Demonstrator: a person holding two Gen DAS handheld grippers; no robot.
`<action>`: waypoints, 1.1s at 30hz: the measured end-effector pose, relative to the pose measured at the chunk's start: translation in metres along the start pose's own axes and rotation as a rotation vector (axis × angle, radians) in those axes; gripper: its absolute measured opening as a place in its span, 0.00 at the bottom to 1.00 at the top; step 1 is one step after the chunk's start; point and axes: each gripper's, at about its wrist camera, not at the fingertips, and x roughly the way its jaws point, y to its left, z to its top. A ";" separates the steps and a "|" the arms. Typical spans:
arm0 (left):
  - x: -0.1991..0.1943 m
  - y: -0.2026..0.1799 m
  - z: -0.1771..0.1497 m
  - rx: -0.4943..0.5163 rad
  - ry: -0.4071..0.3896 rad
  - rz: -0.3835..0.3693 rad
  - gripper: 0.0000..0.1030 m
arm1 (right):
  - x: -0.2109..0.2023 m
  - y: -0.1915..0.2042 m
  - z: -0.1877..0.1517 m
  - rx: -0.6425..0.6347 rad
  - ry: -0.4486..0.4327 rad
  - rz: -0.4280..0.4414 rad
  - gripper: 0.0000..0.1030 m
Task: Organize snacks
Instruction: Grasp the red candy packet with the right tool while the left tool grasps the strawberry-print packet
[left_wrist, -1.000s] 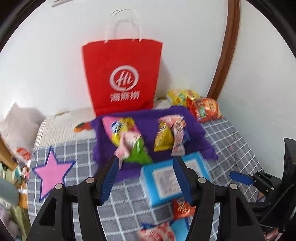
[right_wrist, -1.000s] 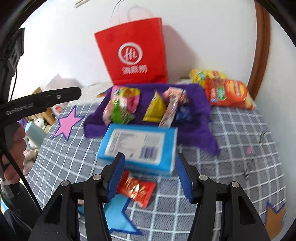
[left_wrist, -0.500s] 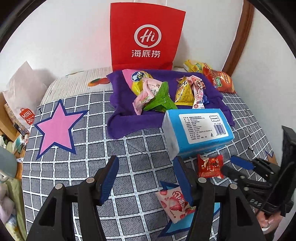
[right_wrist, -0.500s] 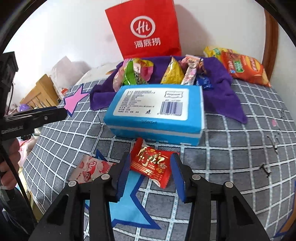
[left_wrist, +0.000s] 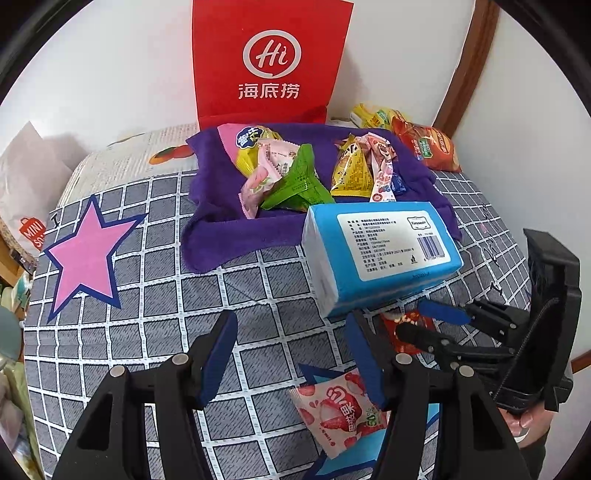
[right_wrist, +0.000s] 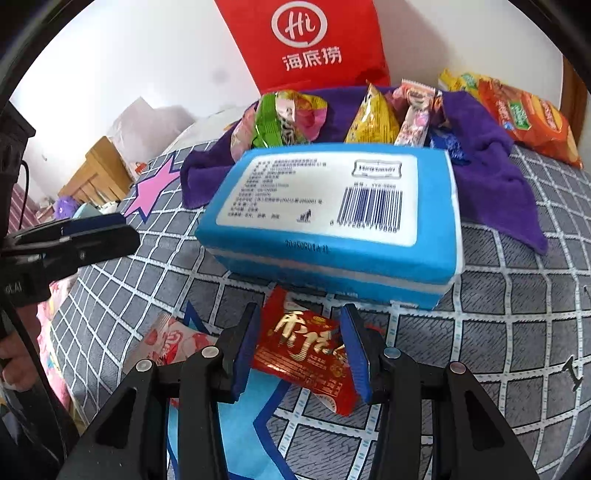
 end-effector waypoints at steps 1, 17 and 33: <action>0.001 0.000 0.000 0.001 0.001 0.000 0.57 | 0.000 -0.001 -0.002 0.002 0.006 0.019 0.45; 0.007 0.010 -0.007 -0.021 0.020 -0.012 0.57 | -0.022 0.015 -0.033 -0.134 0.038 -0.026 0.52; 0.002 0.020 -0.012 -0.043 0.017 -0.010 0.57 | 0.012 0.043 -0.027 -0.316 0.034 -0.309 0.63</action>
